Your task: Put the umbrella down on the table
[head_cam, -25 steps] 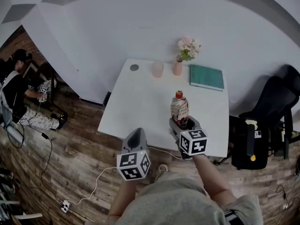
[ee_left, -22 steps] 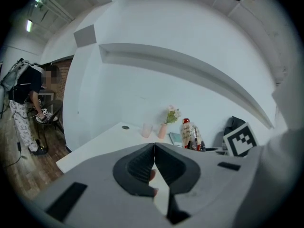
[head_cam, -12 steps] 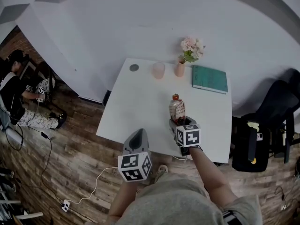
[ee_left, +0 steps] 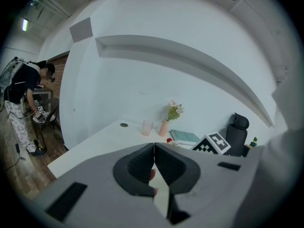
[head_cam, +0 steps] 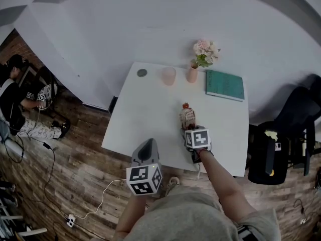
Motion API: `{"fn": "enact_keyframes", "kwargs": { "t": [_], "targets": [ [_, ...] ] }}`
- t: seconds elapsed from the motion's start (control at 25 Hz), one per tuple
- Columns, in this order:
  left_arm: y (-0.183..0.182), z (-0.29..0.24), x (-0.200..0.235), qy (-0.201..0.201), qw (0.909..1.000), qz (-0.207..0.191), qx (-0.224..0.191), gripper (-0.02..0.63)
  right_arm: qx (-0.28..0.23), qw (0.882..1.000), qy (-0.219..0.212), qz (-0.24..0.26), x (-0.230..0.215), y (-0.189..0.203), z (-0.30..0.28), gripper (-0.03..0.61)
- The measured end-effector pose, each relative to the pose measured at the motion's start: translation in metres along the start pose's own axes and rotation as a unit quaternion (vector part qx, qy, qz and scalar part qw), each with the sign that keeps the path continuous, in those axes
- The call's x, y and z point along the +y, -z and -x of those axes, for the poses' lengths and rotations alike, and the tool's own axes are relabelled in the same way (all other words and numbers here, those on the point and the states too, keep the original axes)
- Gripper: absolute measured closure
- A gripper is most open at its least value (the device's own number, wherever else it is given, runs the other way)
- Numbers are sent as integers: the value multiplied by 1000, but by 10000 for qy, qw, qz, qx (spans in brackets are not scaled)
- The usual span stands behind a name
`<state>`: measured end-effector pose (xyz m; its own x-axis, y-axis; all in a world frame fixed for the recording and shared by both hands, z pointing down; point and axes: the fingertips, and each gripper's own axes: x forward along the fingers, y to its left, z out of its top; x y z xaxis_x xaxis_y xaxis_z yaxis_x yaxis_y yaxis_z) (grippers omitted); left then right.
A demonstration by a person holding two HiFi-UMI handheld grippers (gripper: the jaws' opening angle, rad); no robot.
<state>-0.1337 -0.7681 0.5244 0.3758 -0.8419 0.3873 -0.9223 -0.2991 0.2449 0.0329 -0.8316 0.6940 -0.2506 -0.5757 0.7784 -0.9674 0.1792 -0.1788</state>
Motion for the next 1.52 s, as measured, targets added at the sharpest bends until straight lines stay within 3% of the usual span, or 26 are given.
{"fn": "enact_keyframes", "kwargs": {
  "t": [0.36, 0.76, 1.08, 1.52],
  "targets": [
    [-1, -3, 3, -7, 10000, 9, 2, 606, 541, 9983, 201, -59, -8, 14, -22, 310],
    [-3, 2, 3, 3, 10000, -55, 22, 606, 597, 9979, 239, 47, -6, 16, -27, 305],
    [-3, 19, 3, -33, 10000, -58, -46, 606, 249, 9996, -44, -131, -2, 12, -19, 288],
    [-4, 50, -9, 29, 9997, -145, -174, 606, -489, 9988, 40, 11, 7, 3, 44, 278]
  ]
}}
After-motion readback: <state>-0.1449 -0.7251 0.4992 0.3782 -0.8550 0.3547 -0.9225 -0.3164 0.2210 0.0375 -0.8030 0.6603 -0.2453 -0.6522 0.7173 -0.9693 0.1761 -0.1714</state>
